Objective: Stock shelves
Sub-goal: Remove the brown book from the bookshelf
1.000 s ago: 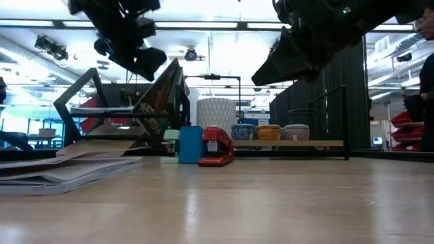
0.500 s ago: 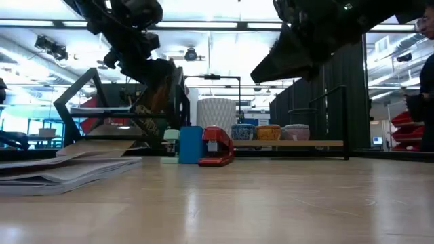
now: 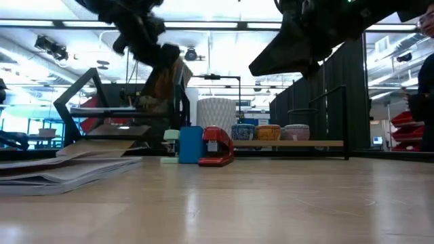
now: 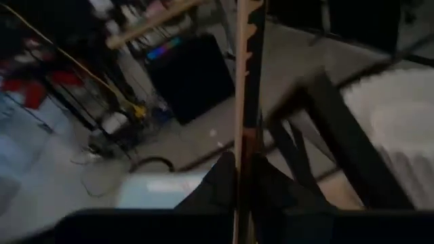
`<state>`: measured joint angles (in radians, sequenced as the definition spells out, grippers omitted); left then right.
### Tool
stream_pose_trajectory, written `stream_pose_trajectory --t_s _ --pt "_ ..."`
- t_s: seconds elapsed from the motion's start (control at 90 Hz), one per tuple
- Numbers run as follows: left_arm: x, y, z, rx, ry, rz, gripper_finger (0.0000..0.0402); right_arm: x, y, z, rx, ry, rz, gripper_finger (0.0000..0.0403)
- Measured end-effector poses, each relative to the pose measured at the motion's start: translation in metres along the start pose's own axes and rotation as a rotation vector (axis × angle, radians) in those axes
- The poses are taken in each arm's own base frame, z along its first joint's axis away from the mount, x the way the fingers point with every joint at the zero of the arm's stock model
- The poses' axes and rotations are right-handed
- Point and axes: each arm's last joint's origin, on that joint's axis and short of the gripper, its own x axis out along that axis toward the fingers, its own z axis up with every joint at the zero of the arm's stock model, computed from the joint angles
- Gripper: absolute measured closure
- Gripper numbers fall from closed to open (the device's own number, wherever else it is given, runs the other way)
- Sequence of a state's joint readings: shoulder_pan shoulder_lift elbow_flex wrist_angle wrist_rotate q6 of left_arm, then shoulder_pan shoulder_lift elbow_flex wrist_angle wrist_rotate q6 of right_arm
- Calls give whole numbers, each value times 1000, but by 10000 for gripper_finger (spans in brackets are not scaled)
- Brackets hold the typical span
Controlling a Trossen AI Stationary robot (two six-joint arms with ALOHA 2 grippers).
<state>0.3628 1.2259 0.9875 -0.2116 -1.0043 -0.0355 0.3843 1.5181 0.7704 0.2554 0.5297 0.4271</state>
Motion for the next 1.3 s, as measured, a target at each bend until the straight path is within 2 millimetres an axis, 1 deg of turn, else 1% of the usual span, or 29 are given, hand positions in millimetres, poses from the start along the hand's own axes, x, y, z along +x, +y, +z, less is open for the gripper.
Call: stream_pose_trajectory --t_s 0.133,0.2,0.278,0.367,0.478,0.578,0.656,0.711,0.811,0.911,1.022,1.111,1.189,1.3 --pt "-14 11 38 63 -68 84 400 0 0 0 0 0 0 383" --pt "-24 17 59 89 -103 85 400 0 0 0 -3 0 0 383" --pt "-42 23 83 100 -156 52 400 0 0 0 -3 0 0 383" --pt "-67 30 107 81 -220 -22 401 0 0 0 -11 0 0 383" --pt "-100 37 124 52 -267 -156 401 0 0 0 -19 0 1 383" --pt "-126 40 127 -6 -260 -314 401 -1 2 -1 -35 0 6 383" --pt "-142 41 120 -64 -194 -472 401 -5 4 0 -45 -3 17 383" --pt "-152 41 113 -140 -111 -600 401 -9 6 2 -56 -9 30 383" --pt "-171 35 99 -260 43 -790 401 -16 9 6 -81 -27 48 383" --pt "-190 27 78 -330 261 -927 402 -25 11 11 -81 -49 60 383" --pt "-215 12 47 -424 437 -987 401 -35 14 14 -85 -59 65 383" --pt "-234 3 17 -483 568 -996 401 -43 17 16 -86 -73 73 383" --pt "-249 -2 -14 -558 667 -960 401 -49 19 18 -81 -87 78 383" --pt "-263 0 -59 -669 714 -887 401 -53 21 18 -75 -95 85 383"
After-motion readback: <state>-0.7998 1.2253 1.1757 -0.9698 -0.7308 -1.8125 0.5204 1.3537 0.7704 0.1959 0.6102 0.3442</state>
